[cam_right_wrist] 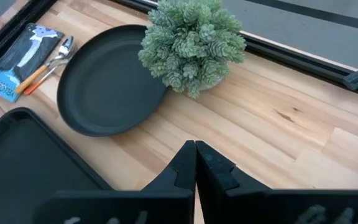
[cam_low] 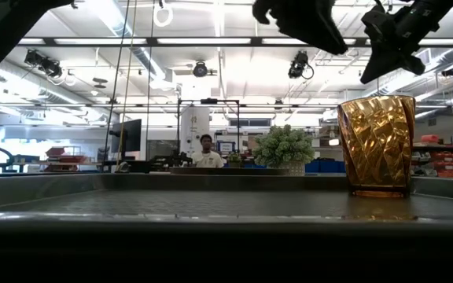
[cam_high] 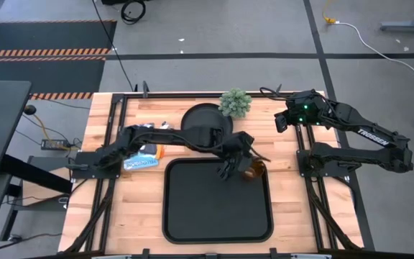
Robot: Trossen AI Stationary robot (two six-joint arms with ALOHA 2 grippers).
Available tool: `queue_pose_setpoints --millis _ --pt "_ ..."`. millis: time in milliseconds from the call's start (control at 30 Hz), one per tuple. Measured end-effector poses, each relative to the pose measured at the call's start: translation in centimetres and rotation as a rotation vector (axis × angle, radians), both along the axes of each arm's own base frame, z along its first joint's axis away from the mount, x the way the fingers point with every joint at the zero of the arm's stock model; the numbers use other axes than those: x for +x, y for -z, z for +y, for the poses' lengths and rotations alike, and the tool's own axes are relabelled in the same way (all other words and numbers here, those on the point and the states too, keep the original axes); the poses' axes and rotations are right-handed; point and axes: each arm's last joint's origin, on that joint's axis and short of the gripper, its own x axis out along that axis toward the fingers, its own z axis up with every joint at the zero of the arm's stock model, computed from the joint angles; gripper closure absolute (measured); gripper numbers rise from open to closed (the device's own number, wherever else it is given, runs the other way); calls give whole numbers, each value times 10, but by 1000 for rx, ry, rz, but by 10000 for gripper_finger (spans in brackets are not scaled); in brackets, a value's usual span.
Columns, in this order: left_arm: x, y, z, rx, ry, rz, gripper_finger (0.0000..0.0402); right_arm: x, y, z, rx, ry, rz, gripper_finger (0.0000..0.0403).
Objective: Pick and place plate/cup/fork/spoon on tray
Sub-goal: Put the black plate on the black tray
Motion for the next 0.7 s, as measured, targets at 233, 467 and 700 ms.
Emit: queue_pose_setpoints --millis 233,467,700 --pt "-5 1 21 -42 -91 54 277 1 -1 0 -19 -15 0 392" --pt "-14 8 27 -100 -189 175 292 3 -1 2 -32 -49 0 392" --pt "-27 15 21 -87 -312 326 292 5 -1 6 -62 -108 20 392"
